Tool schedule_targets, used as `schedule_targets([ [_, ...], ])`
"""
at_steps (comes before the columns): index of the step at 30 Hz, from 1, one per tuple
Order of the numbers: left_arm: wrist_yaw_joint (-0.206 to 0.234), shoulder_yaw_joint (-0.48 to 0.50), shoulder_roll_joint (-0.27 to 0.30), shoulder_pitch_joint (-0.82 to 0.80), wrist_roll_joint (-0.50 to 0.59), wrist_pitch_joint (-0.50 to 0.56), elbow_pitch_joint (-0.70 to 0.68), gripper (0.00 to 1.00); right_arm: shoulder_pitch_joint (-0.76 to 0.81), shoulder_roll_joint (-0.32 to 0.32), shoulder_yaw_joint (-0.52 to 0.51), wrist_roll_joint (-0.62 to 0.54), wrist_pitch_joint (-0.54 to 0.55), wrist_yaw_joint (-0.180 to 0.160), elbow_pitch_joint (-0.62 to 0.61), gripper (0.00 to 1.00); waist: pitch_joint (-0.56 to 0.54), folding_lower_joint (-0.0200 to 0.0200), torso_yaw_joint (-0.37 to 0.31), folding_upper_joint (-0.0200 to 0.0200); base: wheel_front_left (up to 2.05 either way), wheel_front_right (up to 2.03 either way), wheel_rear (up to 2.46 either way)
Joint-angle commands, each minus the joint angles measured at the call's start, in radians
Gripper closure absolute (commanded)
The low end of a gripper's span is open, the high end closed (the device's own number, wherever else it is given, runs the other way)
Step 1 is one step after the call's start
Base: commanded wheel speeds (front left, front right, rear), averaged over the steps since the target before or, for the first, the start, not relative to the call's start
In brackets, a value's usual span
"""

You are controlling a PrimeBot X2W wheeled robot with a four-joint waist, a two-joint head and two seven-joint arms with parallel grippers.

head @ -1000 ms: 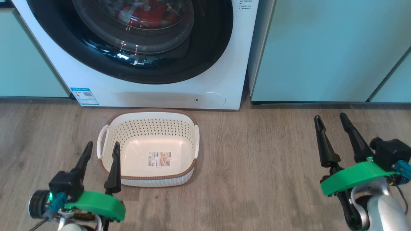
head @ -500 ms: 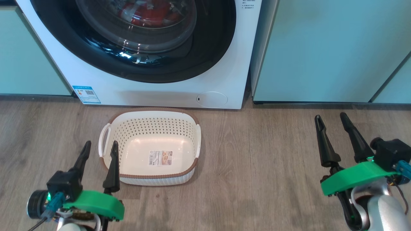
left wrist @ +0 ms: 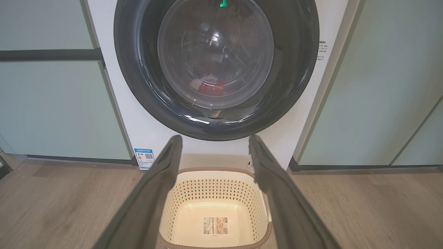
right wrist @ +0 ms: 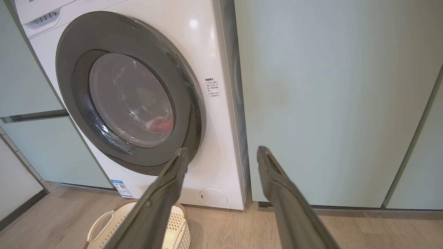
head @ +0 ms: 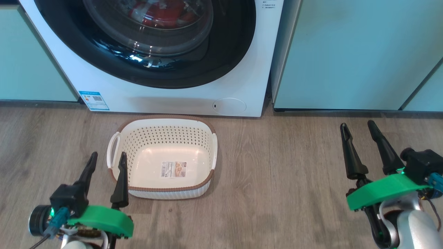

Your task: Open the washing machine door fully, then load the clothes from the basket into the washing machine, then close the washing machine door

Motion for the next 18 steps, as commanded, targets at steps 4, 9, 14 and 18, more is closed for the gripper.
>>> schedule_targets([
  [4, 0.008, 0.025, 0.022, -0.034, -0.004, -0.009, -0.035, 0.0, -0.008, 0.001, 0.019, 0.009, 0.006, 0.0, -0.045, 0.0, 0.001, 0.0, 0.001, -0.0001, 0.0, 0.0, 0.0],
  [9, 0.003, -0.016, -0.007, 0.003, -0.015, 0.003, 0.04, 1.0, 0.003, 0.001, 0.003, 0.017, 0.005, 0.0, 0.036, 1.0, 0.001, 0.0, 0.0, -0.0001, 0.0, 0.0, 0.0],
  [14, -0.003, -0.007, -0.011, -0.004, -0.071, 0.015, 0.047, 1.0, 0.0, -0.001, 0.002, 0.074, 0.011, 0.0, 0.045, 1.0, -0.001, 0.0, -0.001, -0.0001, 0.0, 0.0, 0.0],
  [18, -0.008, 0.0, -0.013, -0.009, -0.116, 0.025, 0.053, 1.0, -0.003, -0.002, 0.001, 0.119, 0.016, 0.0, 0.052, 1.0, -0.002, 0.0, -0.003, -0.0001, 0.0, 0.0, 0.0],
])
